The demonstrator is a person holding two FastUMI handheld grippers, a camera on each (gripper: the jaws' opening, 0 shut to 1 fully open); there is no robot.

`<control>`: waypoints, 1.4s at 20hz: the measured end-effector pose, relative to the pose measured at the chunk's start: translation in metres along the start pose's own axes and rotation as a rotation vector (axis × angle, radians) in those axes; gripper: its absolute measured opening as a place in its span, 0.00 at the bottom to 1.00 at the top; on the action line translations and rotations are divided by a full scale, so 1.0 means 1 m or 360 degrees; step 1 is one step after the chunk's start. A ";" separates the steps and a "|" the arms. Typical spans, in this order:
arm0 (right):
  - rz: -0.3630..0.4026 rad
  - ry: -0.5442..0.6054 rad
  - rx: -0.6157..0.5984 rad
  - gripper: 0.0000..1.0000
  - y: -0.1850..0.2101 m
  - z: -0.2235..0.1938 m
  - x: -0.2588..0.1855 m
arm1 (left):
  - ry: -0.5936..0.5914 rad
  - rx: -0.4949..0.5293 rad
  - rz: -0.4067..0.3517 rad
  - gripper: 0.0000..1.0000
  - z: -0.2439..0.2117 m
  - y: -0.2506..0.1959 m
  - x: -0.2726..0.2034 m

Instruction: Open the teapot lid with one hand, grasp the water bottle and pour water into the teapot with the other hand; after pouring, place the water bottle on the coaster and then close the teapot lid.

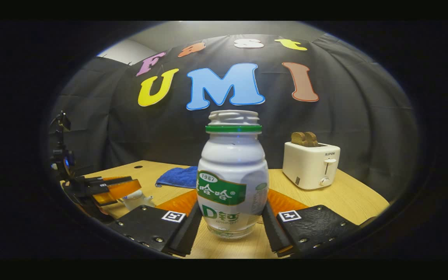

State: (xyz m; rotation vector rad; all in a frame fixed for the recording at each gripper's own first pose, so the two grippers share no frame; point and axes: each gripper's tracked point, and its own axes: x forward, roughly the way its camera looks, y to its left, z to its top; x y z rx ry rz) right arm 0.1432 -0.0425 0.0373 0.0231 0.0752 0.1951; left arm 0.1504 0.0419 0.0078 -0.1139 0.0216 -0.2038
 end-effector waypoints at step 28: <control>-0.0301 0.0134 -0.0063 0.72 -0.072 -0.036 0.088 | -0.0194 -0.0091 0.0018 0.85 0.047 0.022 -0.029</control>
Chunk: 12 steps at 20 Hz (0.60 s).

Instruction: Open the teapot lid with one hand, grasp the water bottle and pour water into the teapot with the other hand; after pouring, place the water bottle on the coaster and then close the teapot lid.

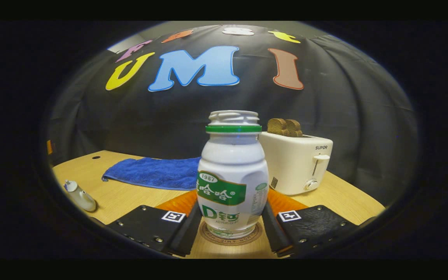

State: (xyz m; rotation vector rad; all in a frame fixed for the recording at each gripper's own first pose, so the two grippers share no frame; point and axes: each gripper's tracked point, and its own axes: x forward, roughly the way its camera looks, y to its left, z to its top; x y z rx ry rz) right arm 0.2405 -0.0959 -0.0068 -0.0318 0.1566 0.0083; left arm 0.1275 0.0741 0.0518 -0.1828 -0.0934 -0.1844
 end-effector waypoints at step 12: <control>-0.0059 -0.0006 0.0016 0.99 -0.006 -0.002 -0.016 | -0.0022 -0.0008 0.0000 0.84 0.006 0.000 -0.003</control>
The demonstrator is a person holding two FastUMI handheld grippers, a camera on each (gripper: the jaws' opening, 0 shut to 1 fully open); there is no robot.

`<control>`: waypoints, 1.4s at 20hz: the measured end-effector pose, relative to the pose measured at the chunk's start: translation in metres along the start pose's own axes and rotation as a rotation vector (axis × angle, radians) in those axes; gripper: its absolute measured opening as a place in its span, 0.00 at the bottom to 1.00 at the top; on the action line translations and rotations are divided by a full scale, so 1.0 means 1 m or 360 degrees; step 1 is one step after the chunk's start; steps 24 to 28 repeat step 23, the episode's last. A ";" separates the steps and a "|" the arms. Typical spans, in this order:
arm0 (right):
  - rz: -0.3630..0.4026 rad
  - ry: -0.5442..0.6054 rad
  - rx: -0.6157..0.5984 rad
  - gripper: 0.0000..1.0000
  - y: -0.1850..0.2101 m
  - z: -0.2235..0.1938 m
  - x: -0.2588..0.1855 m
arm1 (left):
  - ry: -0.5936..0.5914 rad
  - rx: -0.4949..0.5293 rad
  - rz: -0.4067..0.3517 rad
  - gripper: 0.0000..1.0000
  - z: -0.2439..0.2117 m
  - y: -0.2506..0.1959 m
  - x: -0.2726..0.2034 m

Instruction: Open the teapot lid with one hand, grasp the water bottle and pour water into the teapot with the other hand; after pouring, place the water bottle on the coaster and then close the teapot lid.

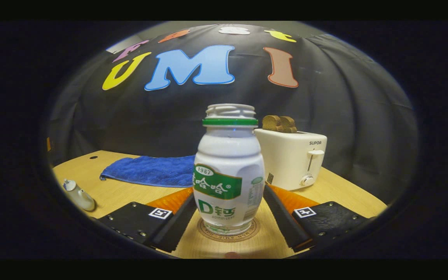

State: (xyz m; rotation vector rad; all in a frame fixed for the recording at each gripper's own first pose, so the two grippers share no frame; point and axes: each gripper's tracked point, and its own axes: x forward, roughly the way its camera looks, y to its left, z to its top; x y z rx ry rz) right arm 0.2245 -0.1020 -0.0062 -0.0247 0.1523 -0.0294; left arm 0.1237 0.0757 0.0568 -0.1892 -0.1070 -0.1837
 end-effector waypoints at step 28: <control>0.0093 -0.0214 0.0038 0.98 0.106 -0.027 -0.231 | 0.0194 0.0274 0.0210 0.99 -0.061 -0.078 -0.117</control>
